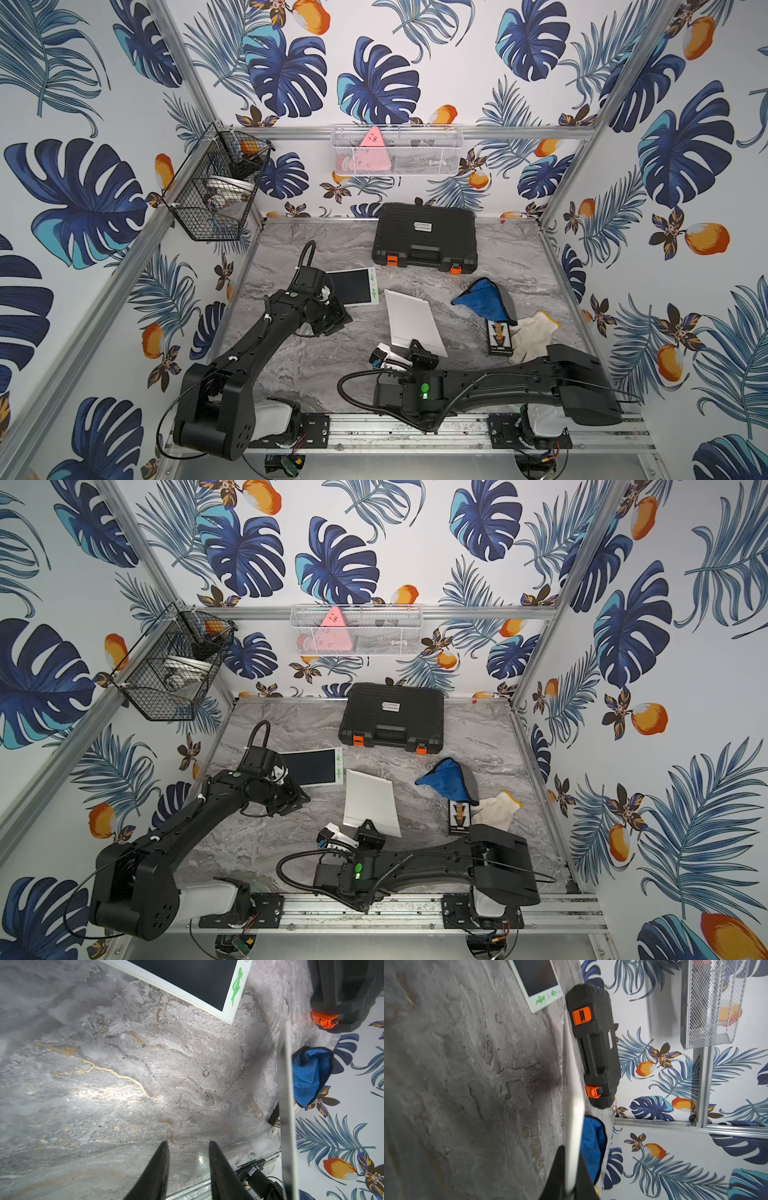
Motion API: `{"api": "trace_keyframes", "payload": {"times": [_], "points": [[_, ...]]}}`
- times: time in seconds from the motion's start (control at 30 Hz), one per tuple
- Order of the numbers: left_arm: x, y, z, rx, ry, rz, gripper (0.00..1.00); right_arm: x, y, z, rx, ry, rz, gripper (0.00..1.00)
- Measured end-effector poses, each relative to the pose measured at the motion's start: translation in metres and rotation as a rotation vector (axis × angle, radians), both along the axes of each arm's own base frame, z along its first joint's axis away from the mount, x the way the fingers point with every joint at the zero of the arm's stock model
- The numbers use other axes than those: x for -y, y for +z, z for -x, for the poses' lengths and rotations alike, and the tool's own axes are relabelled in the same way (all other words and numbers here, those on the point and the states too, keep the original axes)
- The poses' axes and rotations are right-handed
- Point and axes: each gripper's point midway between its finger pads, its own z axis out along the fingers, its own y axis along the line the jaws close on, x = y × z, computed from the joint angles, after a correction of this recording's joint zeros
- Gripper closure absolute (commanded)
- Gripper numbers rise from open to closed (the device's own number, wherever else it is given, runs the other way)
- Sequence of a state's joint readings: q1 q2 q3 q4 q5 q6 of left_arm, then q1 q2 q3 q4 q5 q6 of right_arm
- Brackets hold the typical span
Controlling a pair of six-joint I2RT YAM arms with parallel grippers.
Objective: Wipe the drawing tablet
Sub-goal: Adjust the drawing tablet at the center of the board.
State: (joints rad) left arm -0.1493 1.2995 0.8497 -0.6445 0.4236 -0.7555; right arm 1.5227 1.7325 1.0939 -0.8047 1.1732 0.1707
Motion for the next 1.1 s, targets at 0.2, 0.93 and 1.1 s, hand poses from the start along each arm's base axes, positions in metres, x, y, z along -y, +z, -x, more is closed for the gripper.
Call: {"api": "trace_keyframes", "payload": {"times": [0.2, 0.93, 1.1], "points": [[-0.001, -0.005, 0.003, -0.013, -0.005, -0.008, 0.63, 0.001, -0.032, 0.006, -0.008, -0.085, 0.086, 1.0], [0.007, -0.027, 0.025, -0.071, -0.056, -0.006, 0.61, 0.031, -0.027, -0.008, -0.473, -0.336, -0.321, 0.18], [0.044, -0.037, 0.044, -0.088, -0.181, 0.001, 0.59, 0.09, -0.006, -0.053, -0.55, -0.582, -0.667, 0.17]]}}
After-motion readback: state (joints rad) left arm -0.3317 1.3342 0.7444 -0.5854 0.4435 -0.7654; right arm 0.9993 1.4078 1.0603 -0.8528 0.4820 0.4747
